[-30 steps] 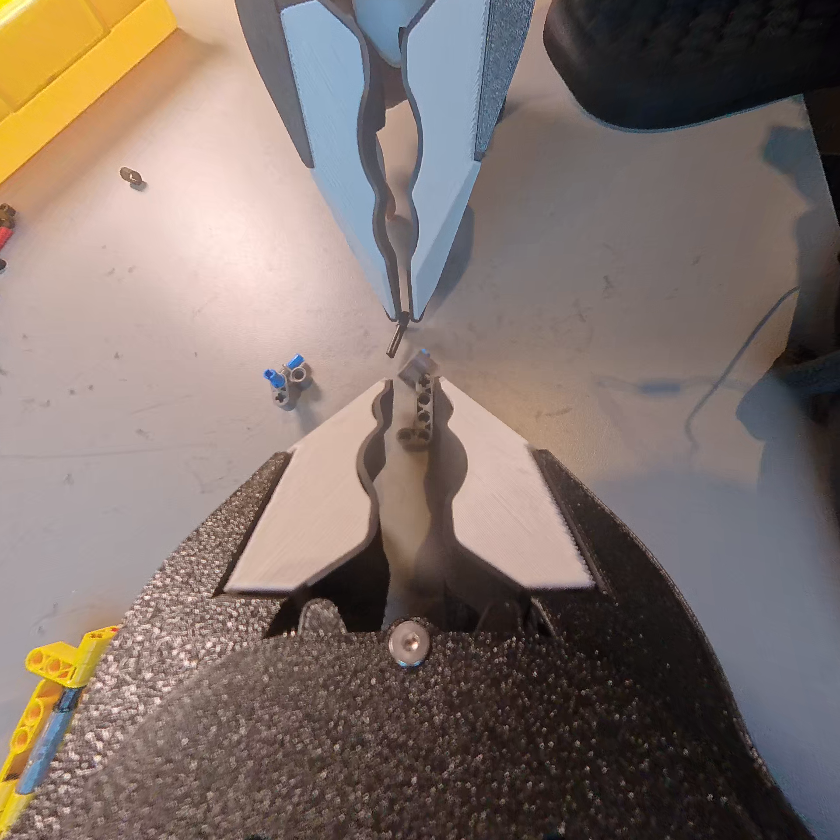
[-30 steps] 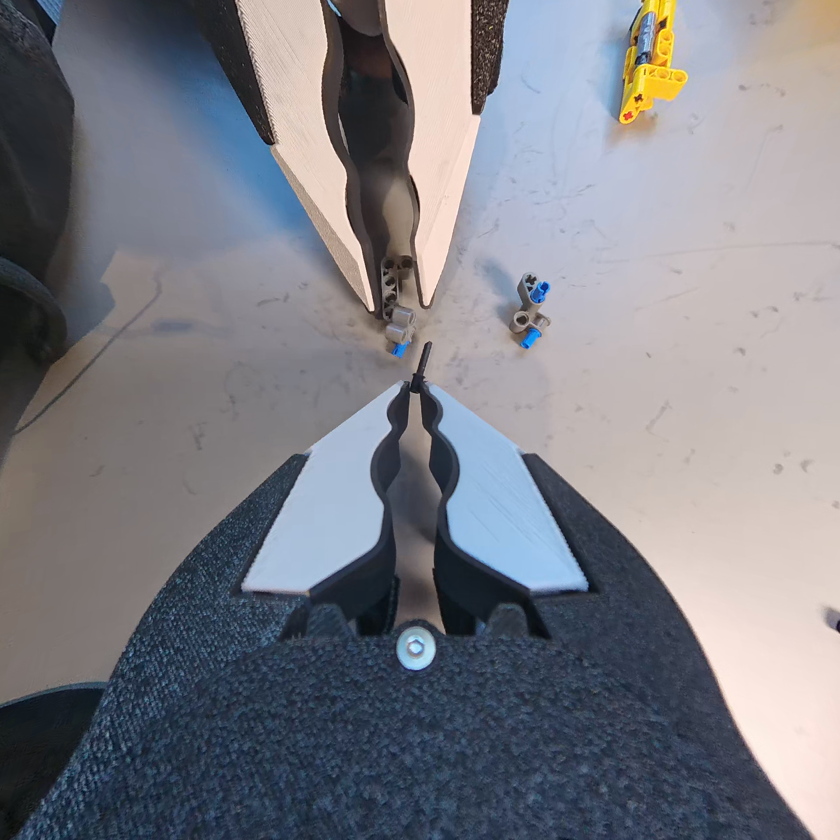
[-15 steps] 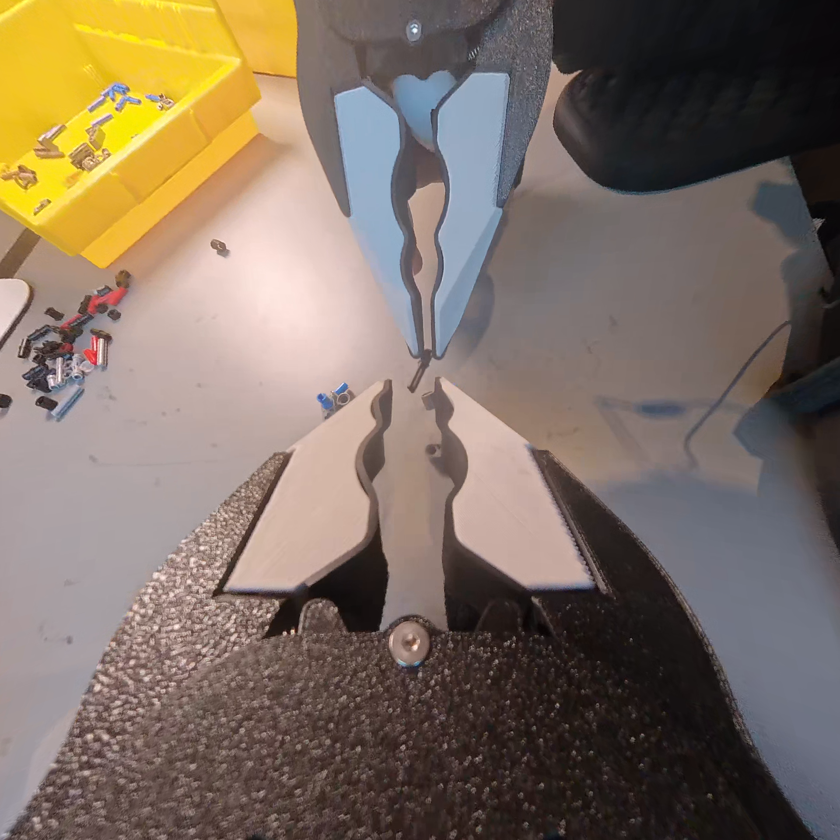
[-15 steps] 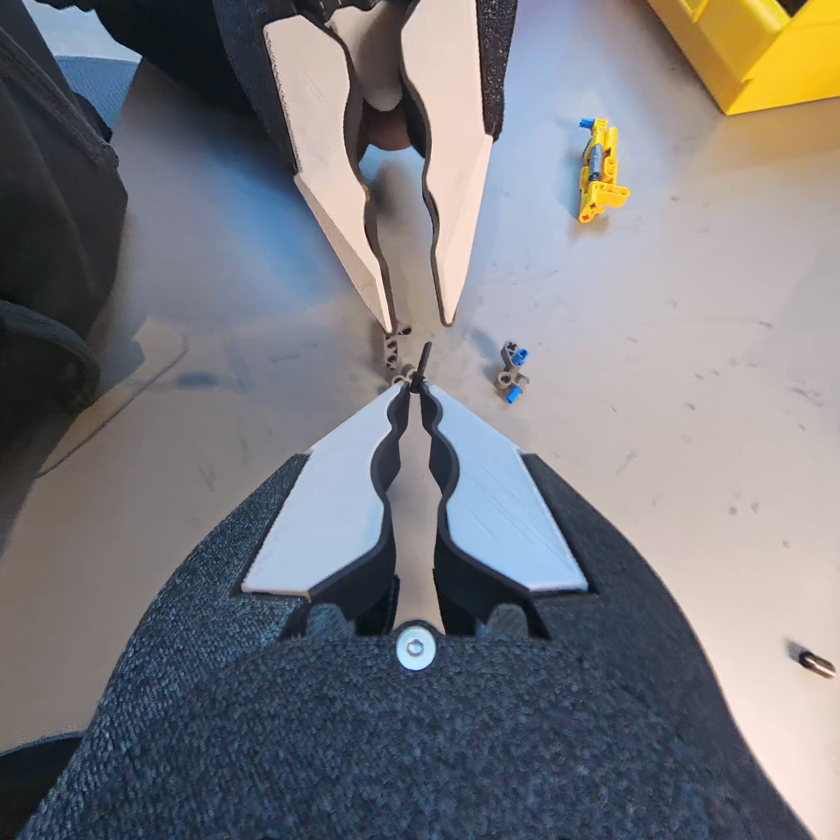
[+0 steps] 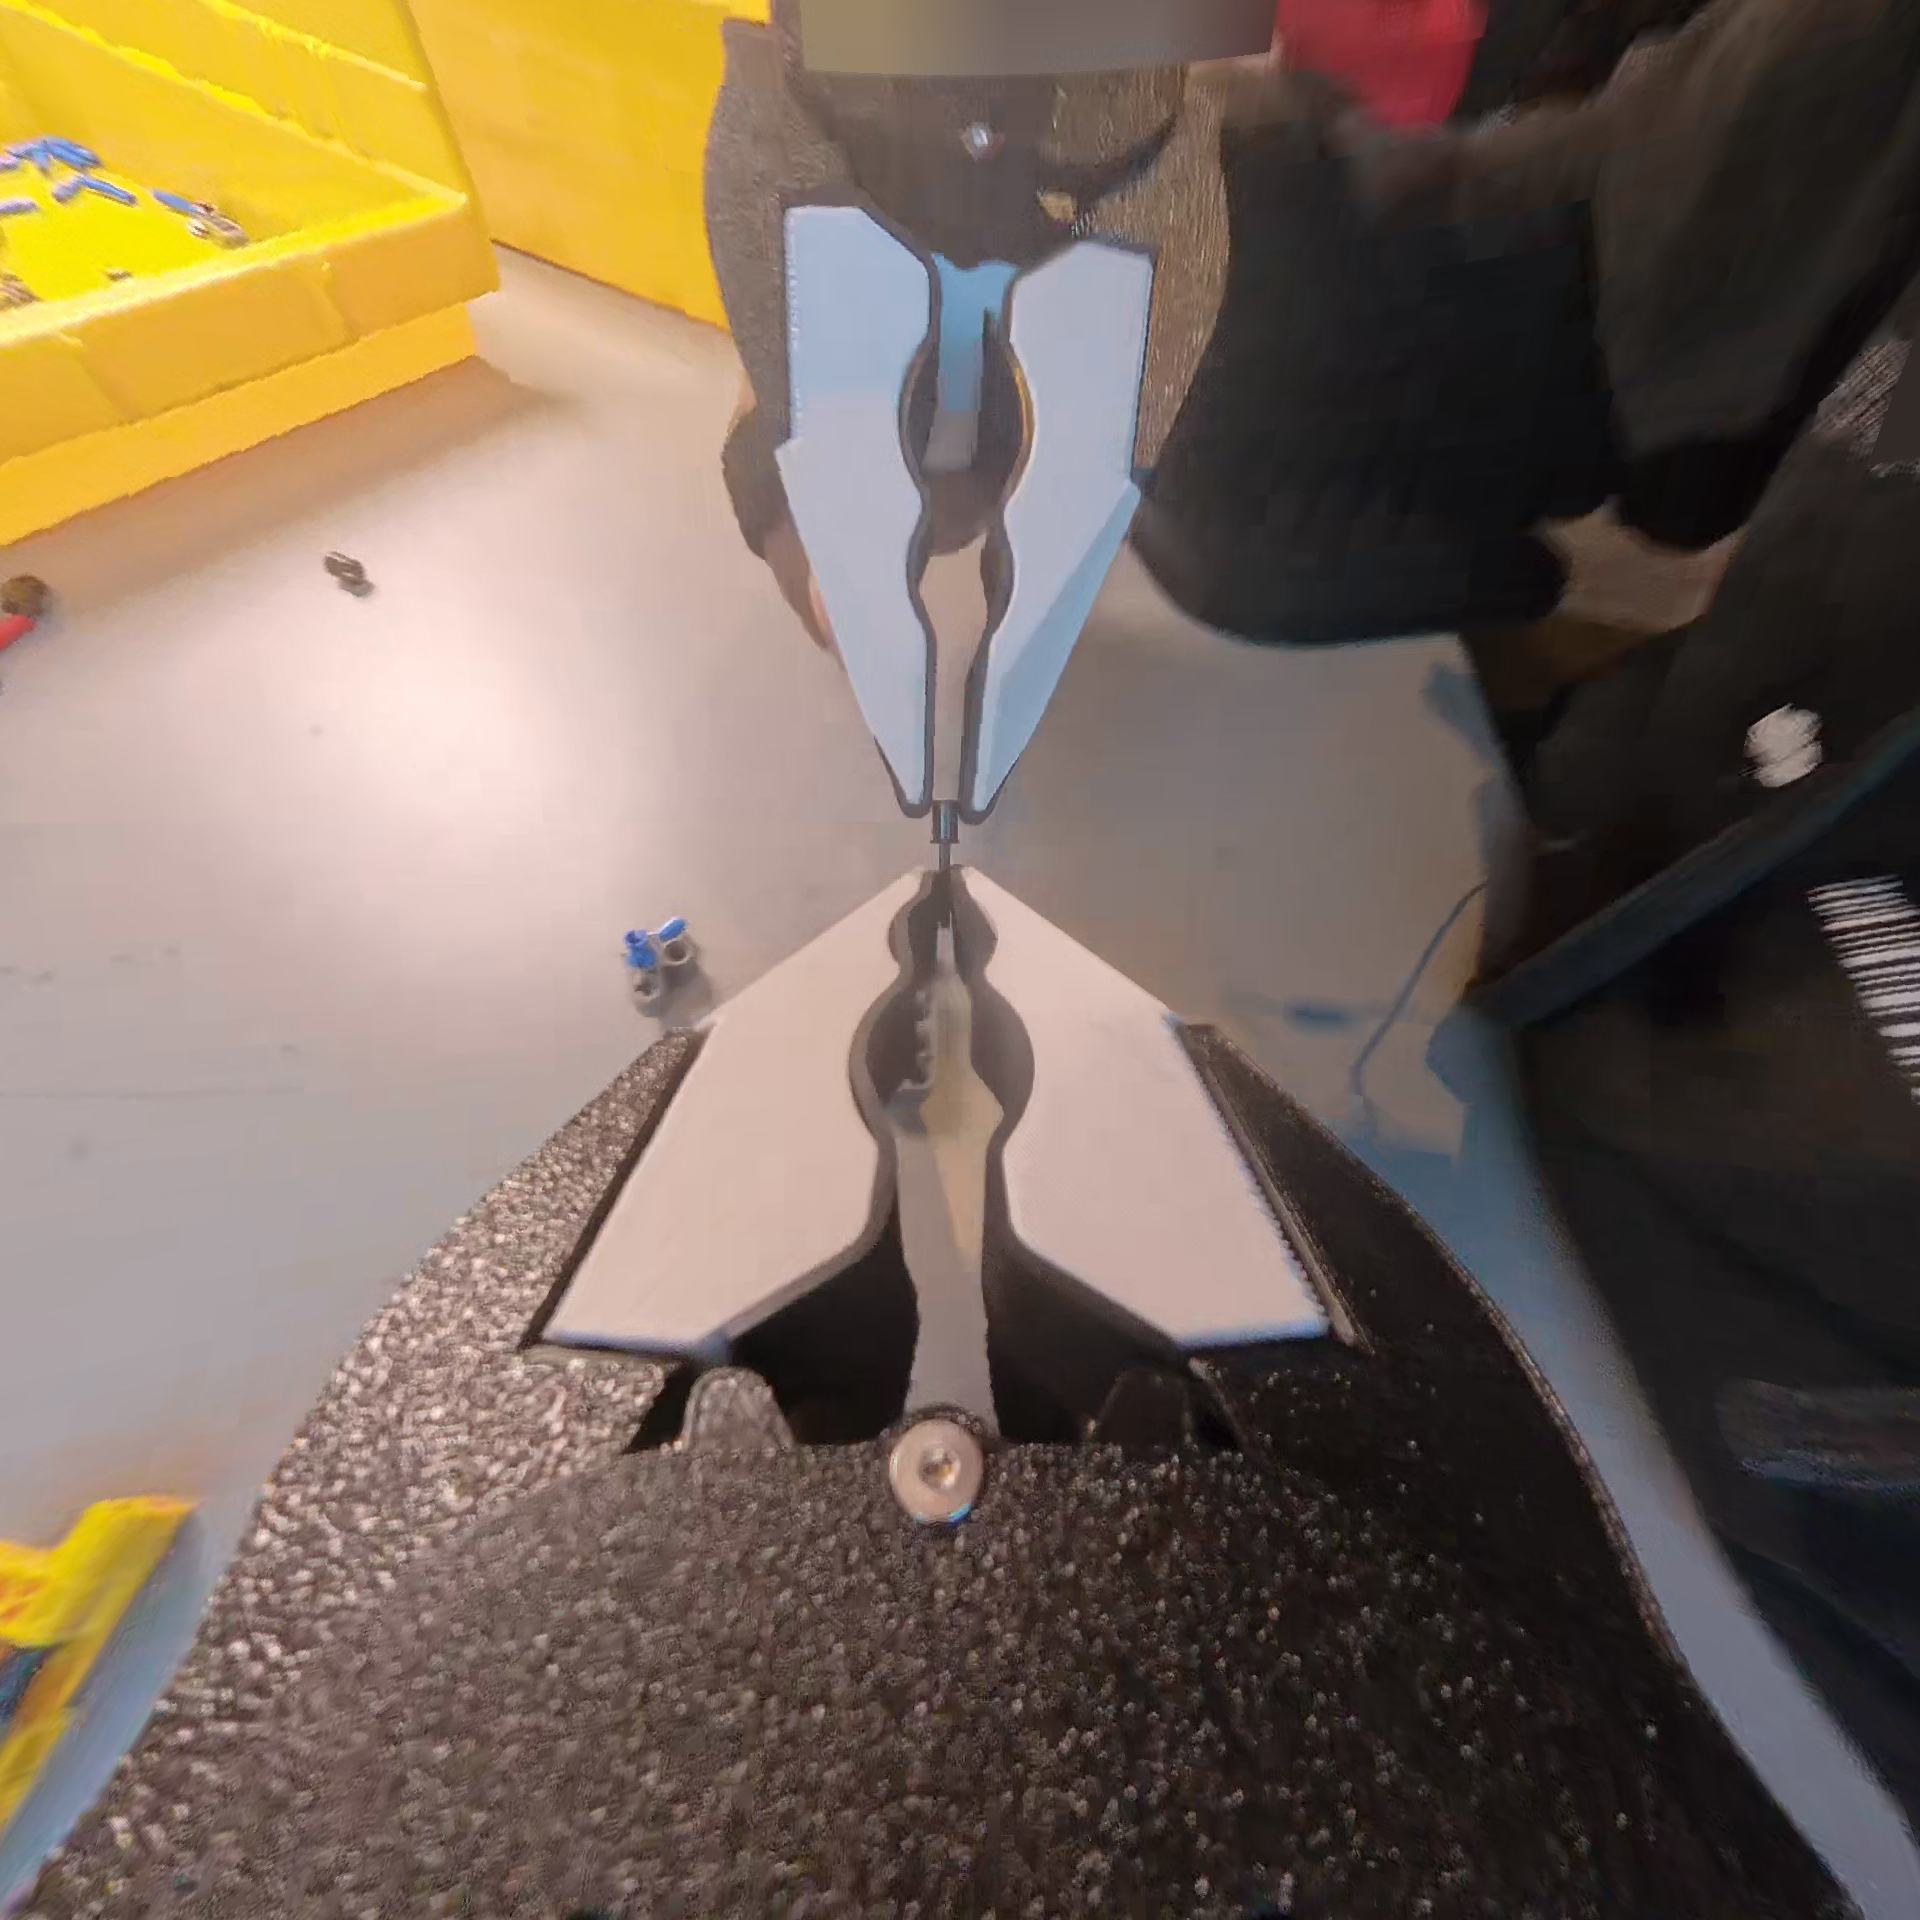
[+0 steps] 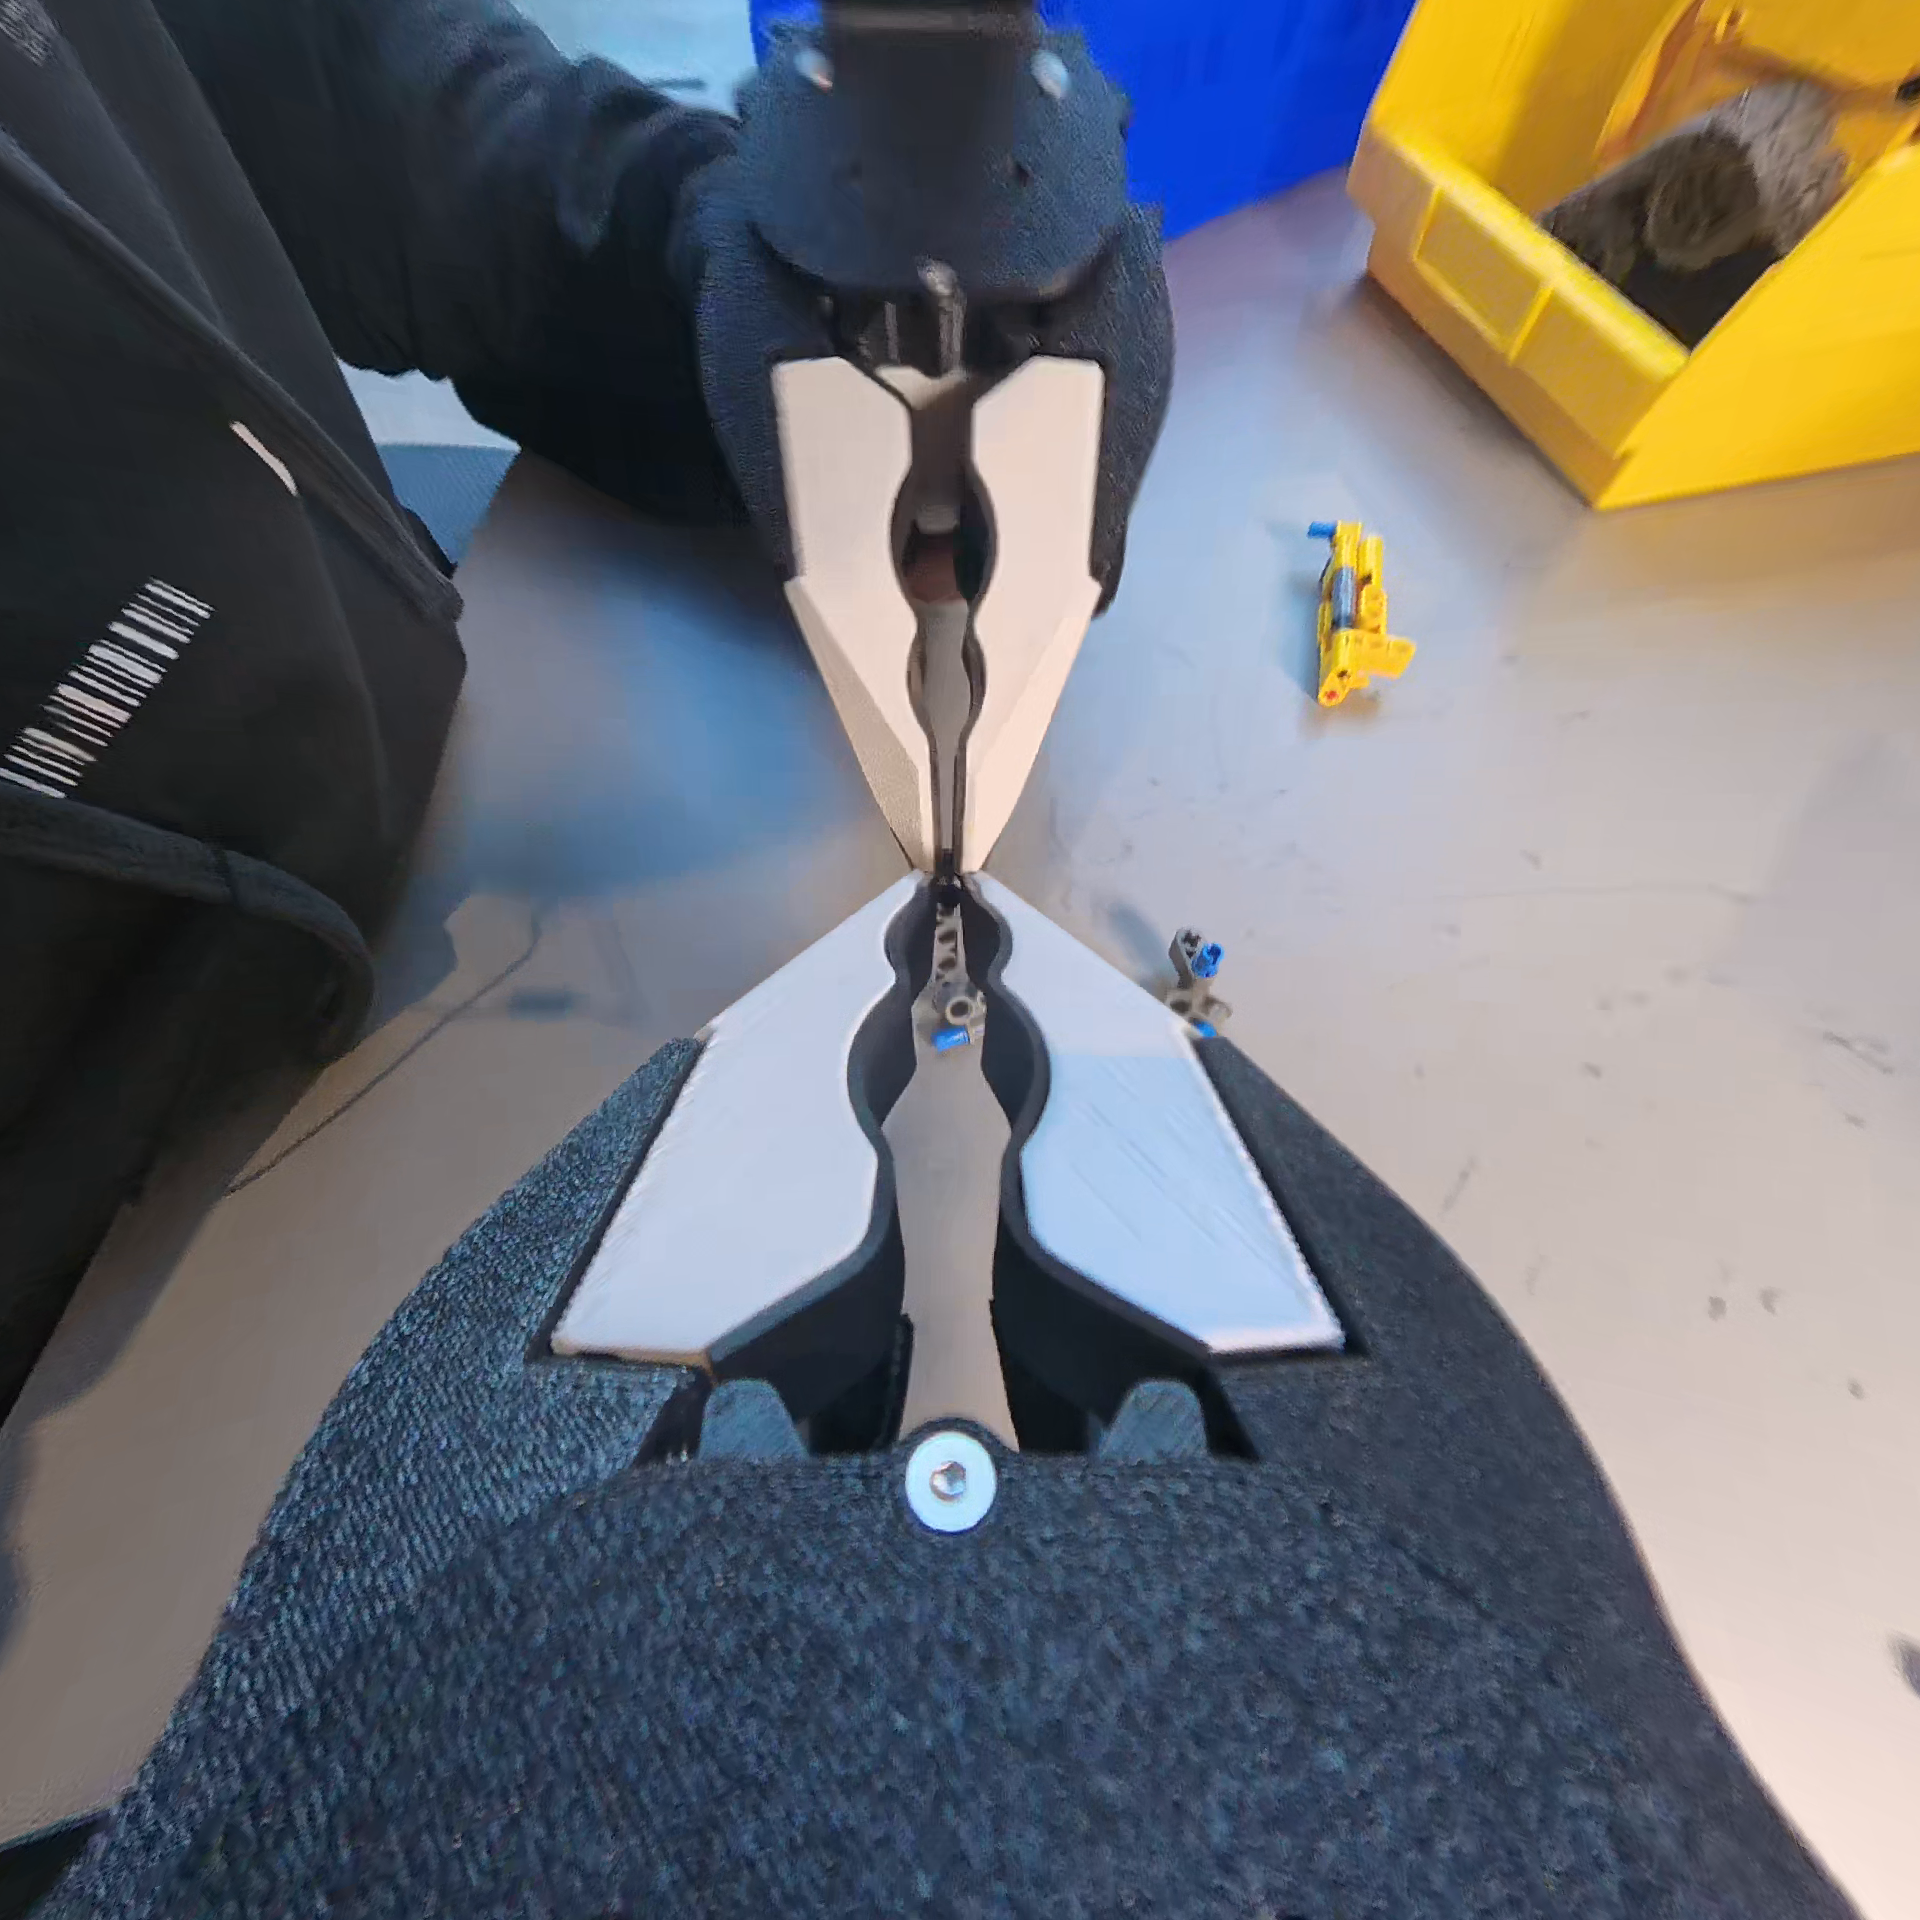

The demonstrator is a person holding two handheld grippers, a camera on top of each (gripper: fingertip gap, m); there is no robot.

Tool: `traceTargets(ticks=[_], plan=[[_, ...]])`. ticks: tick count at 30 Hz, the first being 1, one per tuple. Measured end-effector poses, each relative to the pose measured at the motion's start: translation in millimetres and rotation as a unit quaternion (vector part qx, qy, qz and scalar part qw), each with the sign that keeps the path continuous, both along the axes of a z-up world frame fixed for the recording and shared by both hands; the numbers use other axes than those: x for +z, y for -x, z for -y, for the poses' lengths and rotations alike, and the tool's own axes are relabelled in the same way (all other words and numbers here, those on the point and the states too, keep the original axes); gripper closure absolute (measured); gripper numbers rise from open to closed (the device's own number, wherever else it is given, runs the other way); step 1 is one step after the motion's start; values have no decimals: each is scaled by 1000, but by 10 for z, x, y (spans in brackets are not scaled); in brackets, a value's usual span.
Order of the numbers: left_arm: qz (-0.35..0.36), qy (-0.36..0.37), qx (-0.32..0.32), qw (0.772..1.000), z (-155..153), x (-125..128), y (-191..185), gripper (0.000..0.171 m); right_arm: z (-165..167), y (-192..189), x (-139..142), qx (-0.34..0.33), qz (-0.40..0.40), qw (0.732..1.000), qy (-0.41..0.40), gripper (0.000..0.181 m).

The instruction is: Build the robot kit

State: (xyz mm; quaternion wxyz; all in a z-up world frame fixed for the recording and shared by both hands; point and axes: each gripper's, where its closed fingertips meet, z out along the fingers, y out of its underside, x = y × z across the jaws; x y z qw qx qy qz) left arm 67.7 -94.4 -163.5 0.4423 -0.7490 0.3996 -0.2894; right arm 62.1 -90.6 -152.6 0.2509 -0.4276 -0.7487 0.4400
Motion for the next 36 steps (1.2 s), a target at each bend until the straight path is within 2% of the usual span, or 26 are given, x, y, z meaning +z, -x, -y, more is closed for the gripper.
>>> traceTargets(ticks=[4,9,20,24,31,34,36], plan=[[120,77,-35,989,88,179,-23,171,86,-2,120,23,-48,998,-18,171],[181,123,-77,973,196,285,-79,171,177,-23,228,44,-82,995,-22,174],[235,177,-111,949,290,360,-79,171,276,-36,293,67,-93,993,40,176],[282,213,-157,922,413,488,-101,171,379,-75,403,94,-109,987,77,177],[313,264,-205,889,555,549,-140,171,531,-127,463,127,-127,981,75,177],[312,270,-199,889,542,536,-135,171,534,-123,458,126,-126,981,69,177],[292,257,-158,908,419,464,-73,169,455,-82,415,104,-113,986,67,177]])
